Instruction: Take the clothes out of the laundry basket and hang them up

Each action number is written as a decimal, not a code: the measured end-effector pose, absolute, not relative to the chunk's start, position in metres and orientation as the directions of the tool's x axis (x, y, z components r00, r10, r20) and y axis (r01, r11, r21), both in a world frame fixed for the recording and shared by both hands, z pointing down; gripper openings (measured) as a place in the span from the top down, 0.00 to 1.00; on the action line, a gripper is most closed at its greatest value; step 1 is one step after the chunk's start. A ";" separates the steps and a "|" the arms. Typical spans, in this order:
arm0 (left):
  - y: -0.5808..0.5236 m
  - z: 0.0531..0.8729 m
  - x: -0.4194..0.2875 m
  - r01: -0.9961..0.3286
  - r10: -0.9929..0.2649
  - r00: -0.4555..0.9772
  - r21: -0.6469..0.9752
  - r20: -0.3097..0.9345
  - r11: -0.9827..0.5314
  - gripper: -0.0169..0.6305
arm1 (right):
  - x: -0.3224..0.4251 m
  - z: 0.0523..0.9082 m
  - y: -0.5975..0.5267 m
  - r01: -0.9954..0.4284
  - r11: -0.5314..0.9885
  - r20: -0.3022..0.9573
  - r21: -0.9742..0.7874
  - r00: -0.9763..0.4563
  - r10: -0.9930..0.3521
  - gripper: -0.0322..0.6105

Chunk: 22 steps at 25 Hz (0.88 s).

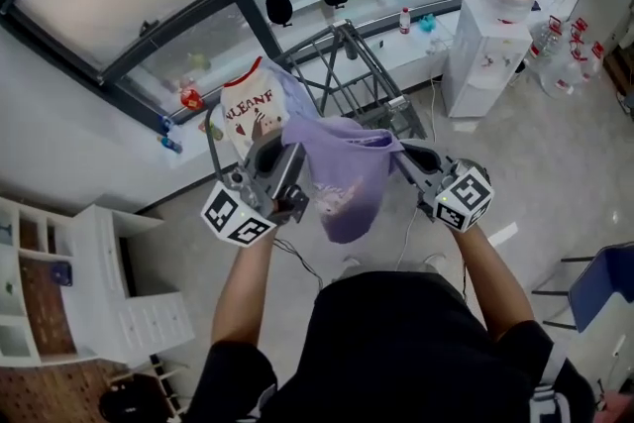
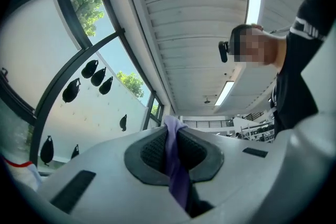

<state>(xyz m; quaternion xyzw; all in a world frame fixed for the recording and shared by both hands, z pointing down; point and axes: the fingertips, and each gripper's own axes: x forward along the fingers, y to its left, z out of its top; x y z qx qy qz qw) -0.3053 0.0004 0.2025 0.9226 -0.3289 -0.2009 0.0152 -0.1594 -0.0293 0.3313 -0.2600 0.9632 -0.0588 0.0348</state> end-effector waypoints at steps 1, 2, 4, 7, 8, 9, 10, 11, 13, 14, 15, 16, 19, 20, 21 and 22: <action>-0.002 0.209 -0.312 -0.622 -0.633 0.703 0.153 -0.324 -0.768 0.94 | -0.155 0.325 -0.030 -0.521 0.847 -0.031 -0.106 -0.849 -0.527 0.94; -0.005 0.216 -0.318 -0.643 -0.654 0.702 0.145 -0.282 -0.752 0.94 | -0.152 0.318 -0.033 -0.546 0.833 -0.023 -0.084 -0.835 -0.550 0.94; -0.013 0.230 -0.331 -0.678 -0.686 0.698 0.121 -0.205 -0.725 0.94 | -0.145 0.305 -0.040 -0.591 0.806 -0.002 -0.046 -0.806 -0.591 0.94; -0.022 0.245 -0.342 -0.692 -0.696 0.705 0.085 -0.134 -0.717 0.94 | -0.139 0.284 -0.053 -0.636 0.771 0.030 0.031 -0.770 -0.637 0.94; -0.023 0.247 -0.343 -0.688 -0.692 0.712 0.075 -0.123 -0.721 0.94 | -0.138 0.275 -0.056 -0.646 0.761 0.039 0.061 -0.760 -0.649 0.94; -0.024 0.248 -0.344 -0.684 -0.686 0.718 0.064 -0.117 -0.727 0.94 | -0.136 0.265 -0.060 -0.656 0.749 0.047 0.091 -0.749 -0.661 0.94; -0.027 0.248 -0.345 -0.682 -0.682 0.722 0.052 -0.114 -0.730 0.94 | -0.136 0.255 -0.065 -0.664 0.738 0.053 0.122 -0.738 -0.673 0.94; -0.029 0.247 -0.347 -0.683 -0.683 0.723 0.038 -0.110 -0.729 0.94 | -0.137 0.244 -0.070 -0.671 0.725 0.059 0.154 -0.727 -0.685 0.94; -0.037 0.246 -0.349 -0.691 -0.689 0.718 0.015 -0.099 -0.723 0.94 | -0.139 0.226 -0.084 -0.682 0.700 0.067 0.212 -0.704 -0.707 0.94; -0.041 0.247 -0.348 -0.693 -0.691 0.717 0.010 -0.093 -0.721 0.94 | -0.139 0.219 -0.091 -0.689 0.687 0.069 0.230 -0.693 -0.718 0.94; -0.045 0.247 -0.346 -0.694 -0.692 0.716 0.010 -0.088 -0.720 0.94 | -0.139 0.215 -0.098 -0.697 0.677 0.070 0.239 -0.683 -0.727 0.94; -0.048 0.248 -0.344 -0.693 -0.691 0.717 0.016 -0.087 -0.721 0.94 | -0.137 0.212 -0.105 -0.704 0.669 0.068 0.239 -0.675 -0.734 0.94; -0.057 0.249 -0.333 -0.668 -0.669 0.734 0.052 -0.119 -0.742 0.94 | -0.132 0.211 -0.128 -0.720 0.664 0.055 0.203 -0.668 -0.742 0.94; -0.060 0.250 -0.329 -0.660 -0.663 0.736 0.073 -0.133 -0.748 0.94 | -0.131 0.213 -0.137 -0.720 0.669 0.052 0.185 -0.673 -0.738 0.94; -0.065 0.253 -0.327 -0.658 -0.665 0.733 0.095 -0.142 -0.747 0.94 | -0.131 0.215 -0.147 -0.715 0.678 0.052 0.171 -0.680 -0.731 0.94; -0.071 0.256 -0.326 -0.663 -0.673 0.726 0.114 -0.145 -0.740 0.94 | -0.132 0.218 -0.157 -0.707 0.689 0.053 0.162 -0.690 -0.721 0.94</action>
